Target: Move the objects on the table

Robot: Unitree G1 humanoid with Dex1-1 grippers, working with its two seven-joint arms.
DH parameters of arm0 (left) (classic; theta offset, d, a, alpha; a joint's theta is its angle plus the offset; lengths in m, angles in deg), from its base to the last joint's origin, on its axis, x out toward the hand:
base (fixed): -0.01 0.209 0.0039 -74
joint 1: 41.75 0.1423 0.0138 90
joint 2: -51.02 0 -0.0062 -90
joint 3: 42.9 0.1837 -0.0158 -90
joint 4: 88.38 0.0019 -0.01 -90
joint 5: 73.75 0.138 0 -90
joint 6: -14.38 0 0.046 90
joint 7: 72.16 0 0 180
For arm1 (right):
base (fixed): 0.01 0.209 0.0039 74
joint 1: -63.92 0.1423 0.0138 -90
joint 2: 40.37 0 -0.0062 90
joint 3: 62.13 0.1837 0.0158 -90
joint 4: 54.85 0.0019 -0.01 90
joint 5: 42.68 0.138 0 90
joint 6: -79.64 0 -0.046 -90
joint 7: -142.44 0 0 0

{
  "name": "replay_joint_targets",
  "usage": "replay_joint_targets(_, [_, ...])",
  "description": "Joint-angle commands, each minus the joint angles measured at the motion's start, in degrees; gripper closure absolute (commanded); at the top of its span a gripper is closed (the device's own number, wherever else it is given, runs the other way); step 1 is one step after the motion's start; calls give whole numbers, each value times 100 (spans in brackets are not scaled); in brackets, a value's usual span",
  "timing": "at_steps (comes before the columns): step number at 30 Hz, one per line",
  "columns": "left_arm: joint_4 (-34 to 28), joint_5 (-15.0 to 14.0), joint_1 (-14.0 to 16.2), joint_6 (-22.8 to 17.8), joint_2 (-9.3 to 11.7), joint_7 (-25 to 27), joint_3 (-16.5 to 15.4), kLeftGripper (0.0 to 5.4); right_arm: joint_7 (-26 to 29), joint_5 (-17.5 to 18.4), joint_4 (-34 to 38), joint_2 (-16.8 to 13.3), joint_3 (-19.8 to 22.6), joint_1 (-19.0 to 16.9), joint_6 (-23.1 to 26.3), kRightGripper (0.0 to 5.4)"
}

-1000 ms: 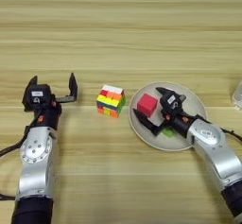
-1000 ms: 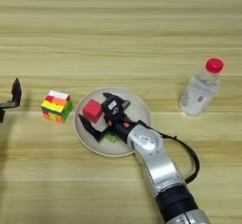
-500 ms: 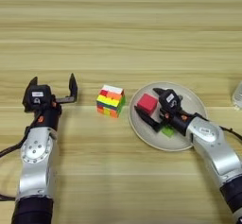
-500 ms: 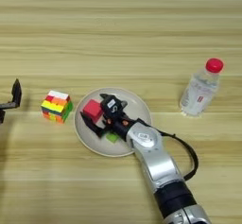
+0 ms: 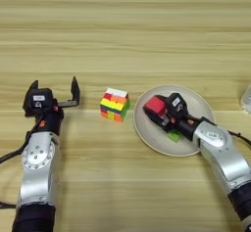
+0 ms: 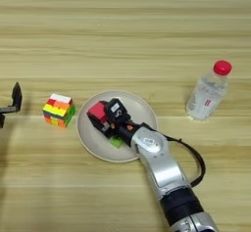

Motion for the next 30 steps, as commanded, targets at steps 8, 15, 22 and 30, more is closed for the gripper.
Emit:
replay_joint_targets(8, [69, 24, -55, 42, 31, 2, -4, 0, -687, 390, 803, 164, 855, 11, -262, 306])
replay_joint_targets(15, [70, 30, -52, 52, 33, -4, -2, 0, -1467, 171, 559, 112, 1399, 262, -670, 306])
replay_joint_targets(22, [50, 24, -39, 54, 41, -1, -7, 0, -1975, -15, -344, -31, 1732, 598, -897, 306])
replay_joint_targets(30, [74, 14, -58, 57, 53, 7, -17, 0, -2068, -6, -964, -67, 1822, 754, -1059, 306])
